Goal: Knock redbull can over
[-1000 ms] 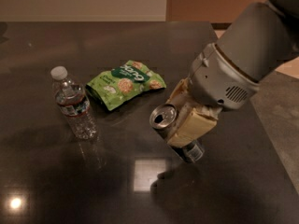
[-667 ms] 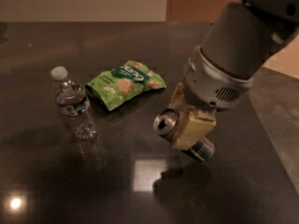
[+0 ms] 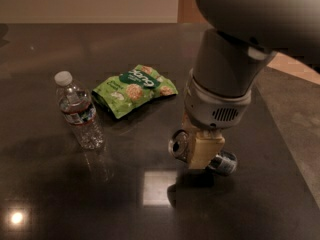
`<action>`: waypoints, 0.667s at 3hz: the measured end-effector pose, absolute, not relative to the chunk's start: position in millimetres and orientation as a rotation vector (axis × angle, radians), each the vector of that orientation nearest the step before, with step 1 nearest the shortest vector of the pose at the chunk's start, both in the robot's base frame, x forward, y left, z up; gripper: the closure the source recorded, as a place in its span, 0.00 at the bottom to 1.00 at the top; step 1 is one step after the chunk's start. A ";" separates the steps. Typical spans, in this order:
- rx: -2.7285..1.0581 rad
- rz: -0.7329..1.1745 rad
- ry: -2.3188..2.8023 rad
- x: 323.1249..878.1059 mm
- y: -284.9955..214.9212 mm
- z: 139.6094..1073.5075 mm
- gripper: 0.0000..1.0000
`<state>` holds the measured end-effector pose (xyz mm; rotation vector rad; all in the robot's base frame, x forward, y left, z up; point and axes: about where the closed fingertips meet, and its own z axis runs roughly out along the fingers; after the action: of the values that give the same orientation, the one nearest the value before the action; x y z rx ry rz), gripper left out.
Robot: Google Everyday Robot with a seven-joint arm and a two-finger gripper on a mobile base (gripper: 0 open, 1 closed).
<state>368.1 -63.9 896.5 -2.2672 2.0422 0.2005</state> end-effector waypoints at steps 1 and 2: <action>-2.309 0.182 2.049 369.1 -63.4 886.8 0.36; -2.345 0.183 2.049 369.4 -61.0 877.0 0.13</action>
Offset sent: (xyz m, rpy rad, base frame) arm -0.0036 -0.0004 -0.0342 -0.0967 0.0844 0.0574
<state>369.4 -61.0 877.0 -2.3449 2.0486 0.1825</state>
